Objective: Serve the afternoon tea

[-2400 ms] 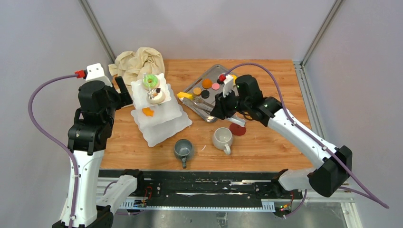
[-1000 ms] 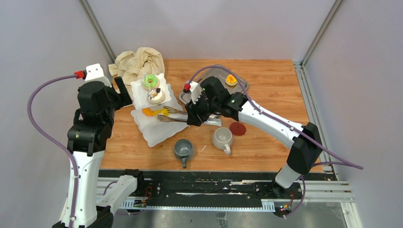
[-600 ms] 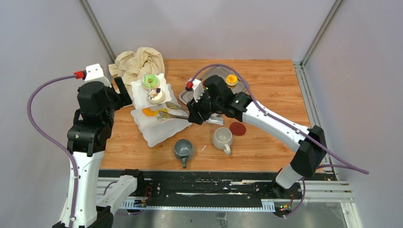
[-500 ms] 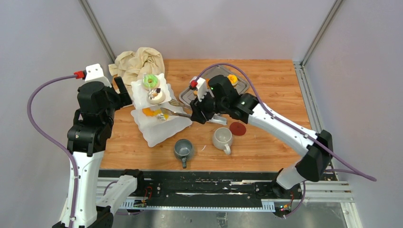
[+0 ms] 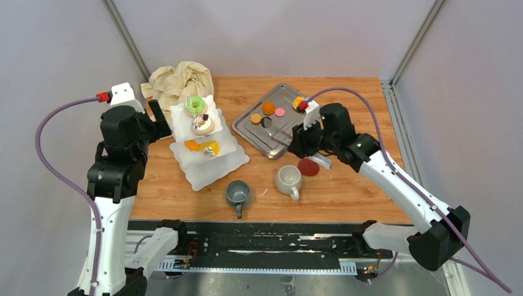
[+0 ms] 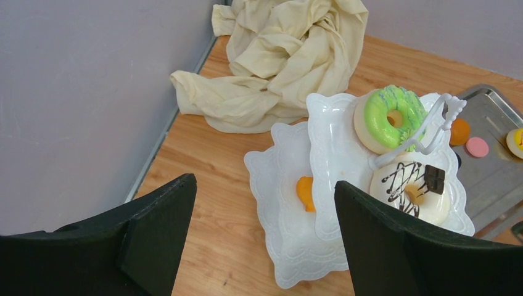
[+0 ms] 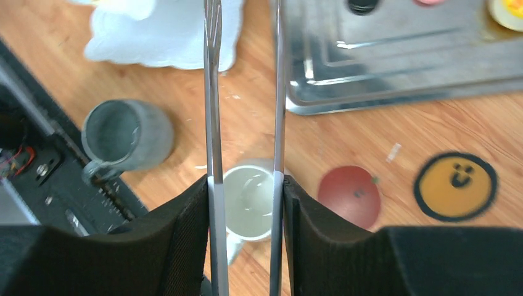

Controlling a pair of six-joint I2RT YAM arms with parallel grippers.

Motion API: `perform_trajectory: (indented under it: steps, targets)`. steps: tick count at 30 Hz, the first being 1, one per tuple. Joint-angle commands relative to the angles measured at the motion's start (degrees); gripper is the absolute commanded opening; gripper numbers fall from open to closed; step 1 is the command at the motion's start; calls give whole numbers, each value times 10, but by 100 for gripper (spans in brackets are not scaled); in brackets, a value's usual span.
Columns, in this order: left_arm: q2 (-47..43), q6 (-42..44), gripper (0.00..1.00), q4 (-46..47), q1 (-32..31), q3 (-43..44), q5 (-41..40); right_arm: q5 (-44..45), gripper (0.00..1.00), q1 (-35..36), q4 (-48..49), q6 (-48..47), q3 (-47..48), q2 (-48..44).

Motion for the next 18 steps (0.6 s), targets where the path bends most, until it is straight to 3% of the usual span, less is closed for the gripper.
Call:
perform_trajectory:
  steps: [1, 4, 8, 14, 18]
  targets:
    - [-3, -2, 87, 13, -6, 6, 0, 35, 43, -76, 13, 35, -12, -25]
    - [-3, -4, 87, 15, -6, 5, 4, 77, 42, -126, 14, 65, -10, 0]
    - [-4, -2, 87, 14, -6, 6, 4, 65, 41, -175, 30, 102, -3, 50]
    - [-5, 4, 87, 12, -6, 7, -9, 47, 40, -181, 47, 104, 41, 132]
    - [-7, 5, 87, 10, -6, 8, -11, 116, 39, -181, 34, 99, 72, 181]
